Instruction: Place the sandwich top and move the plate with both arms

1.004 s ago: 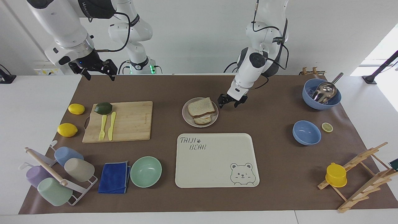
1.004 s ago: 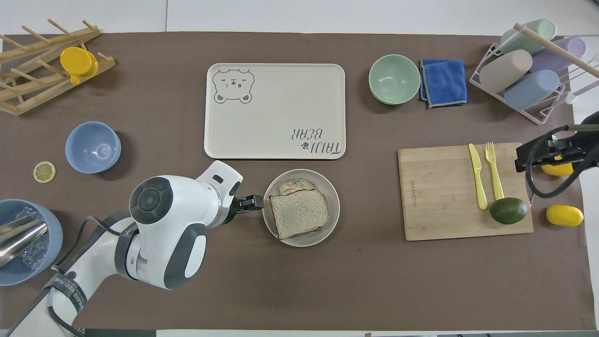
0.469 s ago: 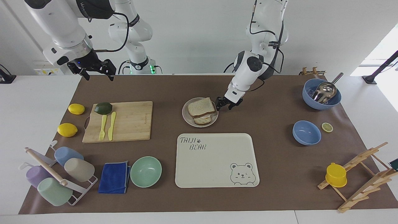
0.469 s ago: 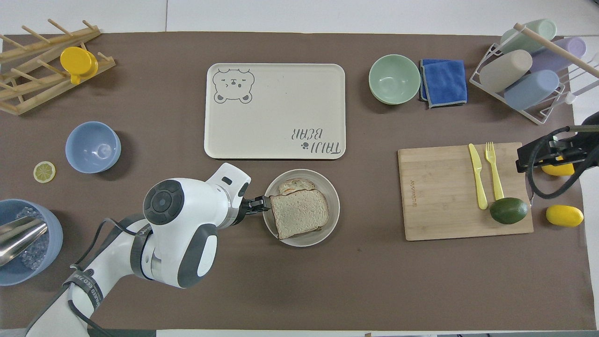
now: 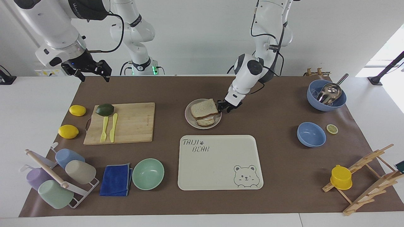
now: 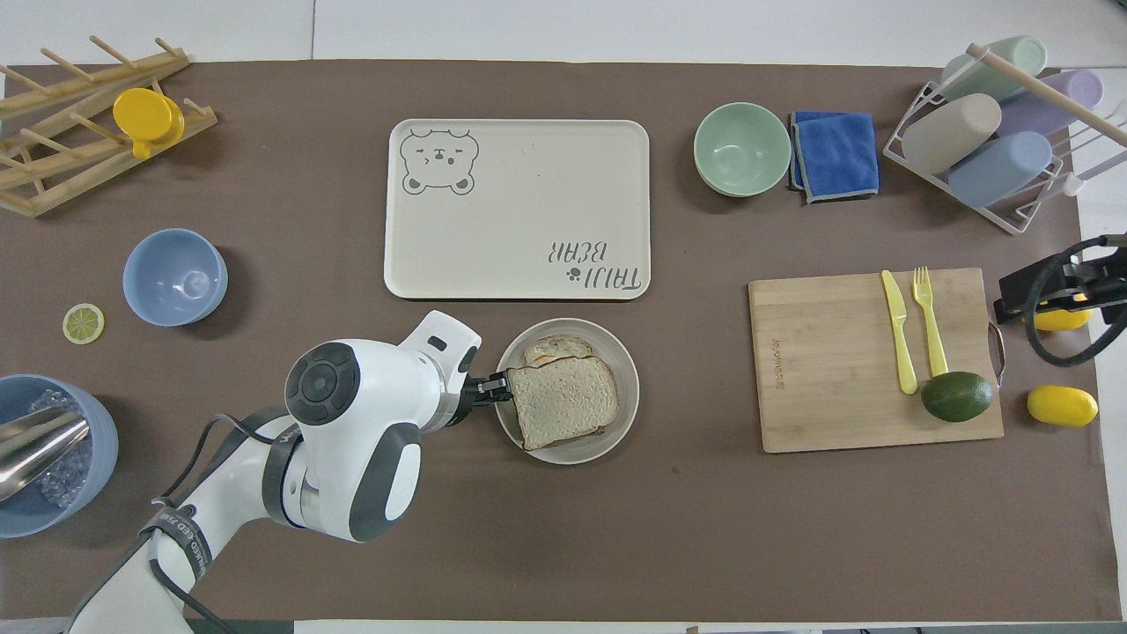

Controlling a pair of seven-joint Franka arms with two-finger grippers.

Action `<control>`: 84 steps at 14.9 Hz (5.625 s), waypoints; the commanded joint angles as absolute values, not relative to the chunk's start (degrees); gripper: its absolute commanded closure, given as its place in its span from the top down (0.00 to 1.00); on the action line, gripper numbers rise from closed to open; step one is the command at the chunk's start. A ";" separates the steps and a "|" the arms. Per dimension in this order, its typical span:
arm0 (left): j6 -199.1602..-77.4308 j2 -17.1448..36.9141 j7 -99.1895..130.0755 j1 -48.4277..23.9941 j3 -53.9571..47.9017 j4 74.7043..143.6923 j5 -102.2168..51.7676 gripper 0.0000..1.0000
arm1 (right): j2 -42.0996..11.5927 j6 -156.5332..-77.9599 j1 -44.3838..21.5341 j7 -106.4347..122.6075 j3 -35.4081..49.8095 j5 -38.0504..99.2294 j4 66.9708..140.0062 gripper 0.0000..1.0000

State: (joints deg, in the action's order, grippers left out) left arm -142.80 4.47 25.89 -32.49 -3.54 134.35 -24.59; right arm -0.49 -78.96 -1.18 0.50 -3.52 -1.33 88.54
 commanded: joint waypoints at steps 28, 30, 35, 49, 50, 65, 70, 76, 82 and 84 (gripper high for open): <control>-128.15 18.60 16.00 -20.57 -2.37 102.61 -27.60 0.00 | 0.26 -80.51 -0.53 1.32 -3.60 -1.32 89.91 1.00; -124.65 24.93 15.38 -17.15 -2.46 94.61 -26.55 0.00 | 0.26 -80.51 -0.53 1.32 -3.60 -1.32 89.82 1.00; -124.97 33.31 11.96 -16.00 -2.29 86.04 -26.02 0.00 | 0.26 -80.51 -0.53 1.32 -3.60 -1.32 89.91 1.00; -124.73 32.87 8.44 -15.30 -1.85 87.55 -24.17 1.00 | 0.26 -80.51 -0.53 1.32 -3.60 -1.32 89.91 1.00; -123.50 32.61 8.44 -14.42 -1.50 86.58 -24.08 1.00 | 0.26 -80.51 -0.53 1.32 -3.60 -1.32 89.91 1.00; -96.53 7.67 8.96 -10.11 4.22 87.45 -3.44 1.00 | 0.26 -80.51 -0.53 1.32 -3.60 -1.32 89.91 1.00; -82.38 0.01 8.44 -9.93 4.13 88.15 -1.41 1.00 | 0.26 -80.51 -0.53 1.32 -3.60 -1.32 89.91 1.00; -82.69 -5.36 5.65 -3.03 -2.69 97.65 -1.41 1.00 | 0.26 -80.51 -0.53 1.32 -3.60 -1.32 89.91 1.00; -81.85 -3.44 3.60 -3.42 -2.12 94.32 -1.84 1.00 | 0.26 -80.51 -0.53 1.32 -3.60 -1.32 89.91 1.00; -81.29 -2.64 3.60 -4.04 -1.32 92.55 -2.02 1.00 | 0.26 -80.51 -0.53 1.32 -3.60 -1.32 89.82 1.00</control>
